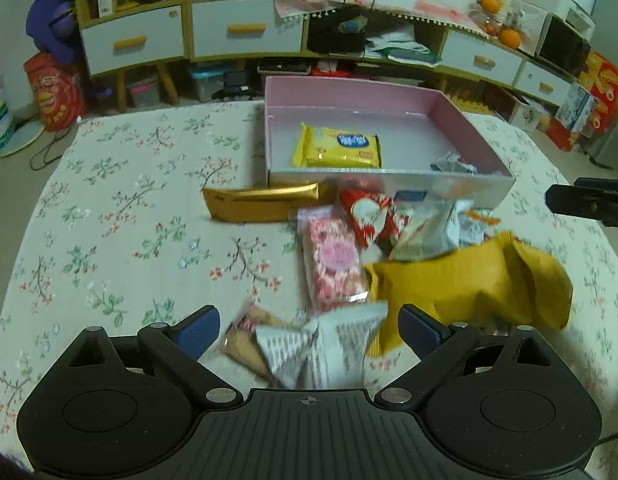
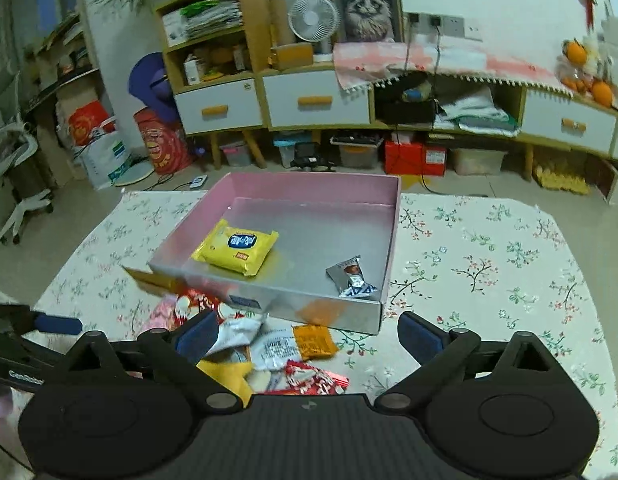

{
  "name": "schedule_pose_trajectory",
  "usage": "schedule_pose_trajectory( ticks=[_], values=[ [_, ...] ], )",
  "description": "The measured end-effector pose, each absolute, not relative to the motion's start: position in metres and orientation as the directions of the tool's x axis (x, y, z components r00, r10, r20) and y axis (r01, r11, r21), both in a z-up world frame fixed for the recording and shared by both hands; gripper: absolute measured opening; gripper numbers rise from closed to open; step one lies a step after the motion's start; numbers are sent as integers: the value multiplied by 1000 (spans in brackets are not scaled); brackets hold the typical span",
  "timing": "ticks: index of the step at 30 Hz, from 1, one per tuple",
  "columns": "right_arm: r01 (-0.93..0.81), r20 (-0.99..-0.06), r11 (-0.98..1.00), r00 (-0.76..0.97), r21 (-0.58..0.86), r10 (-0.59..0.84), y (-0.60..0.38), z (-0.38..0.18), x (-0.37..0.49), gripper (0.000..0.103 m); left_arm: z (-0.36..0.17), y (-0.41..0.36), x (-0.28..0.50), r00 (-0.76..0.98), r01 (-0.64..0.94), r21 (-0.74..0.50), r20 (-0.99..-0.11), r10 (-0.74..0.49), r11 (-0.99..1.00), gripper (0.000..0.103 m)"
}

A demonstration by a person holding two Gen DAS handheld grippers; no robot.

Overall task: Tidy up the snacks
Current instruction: 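Withdraw both tools from the box back to the snack pile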

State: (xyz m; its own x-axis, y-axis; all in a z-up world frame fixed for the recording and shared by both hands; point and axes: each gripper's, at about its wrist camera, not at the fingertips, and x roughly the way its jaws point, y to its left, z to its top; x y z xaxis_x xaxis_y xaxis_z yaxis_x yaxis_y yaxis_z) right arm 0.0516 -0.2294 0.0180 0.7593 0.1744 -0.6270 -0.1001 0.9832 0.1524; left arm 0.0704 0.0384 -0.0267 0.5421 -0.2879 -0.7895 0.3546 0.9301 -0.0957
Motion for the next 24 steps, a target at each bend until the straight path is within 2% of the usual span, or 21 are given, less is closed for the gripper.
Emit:
schedule_pose_trajectory(
  ticks=[10, 17, 24],
  values=[
    [-194, -612, 981, 772, 27, 170, -231, 4, 15, 74, -46, 48, 47, 514, 401, -103, -797, -317, 910, 97],
    [-321, -641, 945, 737, -57, 212, -220, -17, -5, 74, -54, 46, 36, 484, 425, -118, -808, -336, 897, 97],
    [-373, -673, 921, 710, -113, 206, -207, -28, -10, 73, -57, 39, 32, 472, 441, -119, -812, -343, 889, 96]
  ],
)
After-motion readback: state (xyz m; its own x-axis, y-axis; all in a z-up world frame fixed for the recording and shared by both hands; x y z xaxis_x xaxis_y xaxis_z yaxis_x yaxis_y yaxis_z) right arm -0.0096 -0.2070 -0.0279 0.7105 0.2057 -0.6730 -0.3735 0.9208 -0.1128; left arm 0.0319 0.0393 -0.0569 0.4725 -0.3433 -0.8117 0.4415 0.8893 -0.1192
